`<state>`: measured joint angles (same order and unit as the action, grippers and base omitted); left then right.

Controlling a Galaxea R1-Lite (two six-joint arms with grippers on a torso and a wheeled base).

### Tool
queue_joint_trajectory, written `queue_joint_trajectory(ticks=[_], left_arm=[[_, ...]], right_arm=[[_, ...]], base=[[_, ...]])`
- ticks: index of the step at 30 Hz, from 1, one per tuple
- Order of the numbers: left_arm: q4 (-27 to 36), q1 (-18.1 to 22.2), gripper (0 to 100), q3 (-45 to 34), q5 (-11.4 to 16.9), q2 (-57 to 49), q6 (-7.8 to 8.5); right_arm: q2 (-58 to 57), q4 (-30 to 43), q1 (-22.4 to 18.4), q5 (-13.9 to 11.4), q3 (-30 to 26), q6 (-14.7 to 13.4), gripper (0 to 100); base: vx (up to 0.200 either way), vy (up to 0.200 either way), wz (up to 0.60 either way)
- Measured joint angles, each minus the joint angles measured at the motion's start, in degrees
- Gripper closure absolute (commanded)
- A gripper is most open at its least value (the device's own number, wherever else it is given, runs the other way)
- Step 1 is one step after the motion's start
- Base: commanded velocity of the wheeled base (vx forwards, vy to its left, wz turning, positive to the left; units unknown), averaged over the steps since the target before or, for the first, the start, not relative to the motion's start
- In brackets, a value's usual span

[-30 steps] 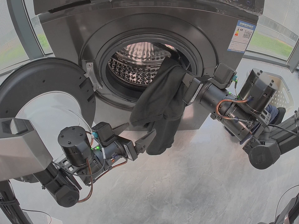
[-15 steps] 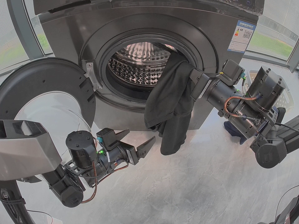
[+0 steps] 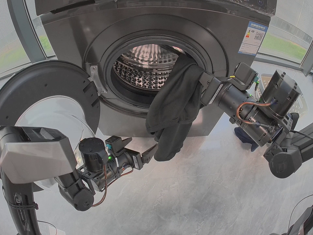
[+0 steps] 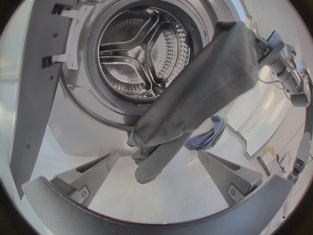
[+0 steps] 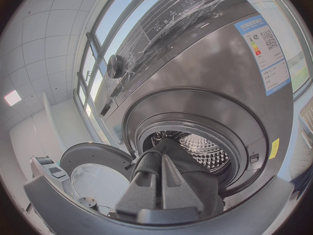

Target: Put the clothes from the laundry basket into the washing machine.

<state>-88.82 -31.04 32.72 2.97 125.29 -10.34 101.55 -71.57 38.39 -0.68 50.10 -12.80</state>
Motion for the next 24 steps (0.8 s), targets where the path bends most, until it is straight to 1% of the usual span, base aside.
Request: queue_joint_trajectory(ticks=[5,9,17,24], left_arm=[[0.0,1.7,0,2.4,0.0,1.8,-0.09],[0.0,1.9,0,3.4,0.0,2.7,-0.15],[0.0,0.1,0,7.6,0.1,5.0,-0.33],[0.0,-0.4,0,11.4,-0.1,6.8,-0.39]], right_arm=[[-0.6,-0.3,0.3,0.0,-1.0,0.2,100],[-0.8,-0.4,0.3,0.0,-1.2,0.2,100],[-1.0,-0.5,0.7,0.0,-1.7,0.3,100],[-1.3,-0.4,0.7,0.0,-1.8,0.3,100]], base=[[0.000,0.000,0.00],[0.000,0.000,0.00],[0.000,0.000,0.00],[0.000,0.000,0.00]])
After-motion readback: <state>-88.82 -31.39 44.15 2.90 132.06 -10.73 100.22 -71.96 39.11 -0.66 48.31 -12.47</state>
